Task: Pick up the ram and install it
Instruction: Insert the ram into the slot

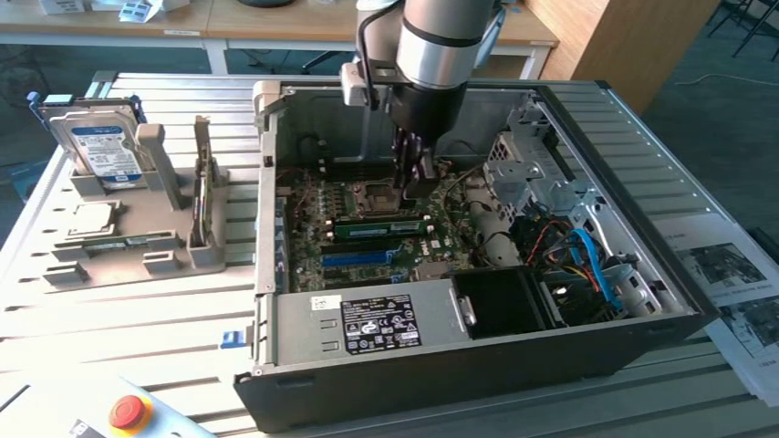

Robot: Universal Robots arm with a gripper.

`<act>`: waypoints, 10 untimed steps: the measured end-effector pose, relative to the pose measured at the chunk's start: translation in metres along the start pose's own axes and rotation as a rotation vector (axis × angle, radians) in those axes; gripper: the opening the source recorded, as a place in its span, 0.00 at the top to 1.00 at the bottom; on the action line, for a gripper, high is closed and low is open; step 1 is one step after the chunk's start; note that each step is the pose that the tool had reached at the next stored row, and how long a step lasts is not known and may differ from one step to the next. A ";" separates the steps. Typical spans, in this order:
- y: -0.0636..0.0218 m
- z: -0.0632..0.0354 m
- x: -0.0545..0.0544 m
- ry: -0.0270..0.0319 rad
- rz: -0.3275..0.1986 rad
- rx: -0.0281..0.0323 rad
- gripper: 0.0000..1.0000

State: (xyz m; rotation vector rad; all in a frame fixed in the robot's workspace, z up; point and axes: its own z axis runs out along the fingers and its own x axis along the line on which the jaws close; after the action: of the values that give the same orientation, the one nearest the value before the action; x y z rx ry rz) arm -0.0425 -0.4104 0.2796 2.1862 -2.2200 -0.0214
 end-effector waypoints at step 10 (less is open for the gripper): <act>0.0005 -0.0176 0.000 0.0000 0.000 0.0000 0.57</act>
State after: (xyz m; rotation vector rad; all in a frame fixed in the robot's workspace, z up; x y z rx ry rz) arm -0.0425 -0.4104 0.2972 2.1862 -2.2200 -0.0214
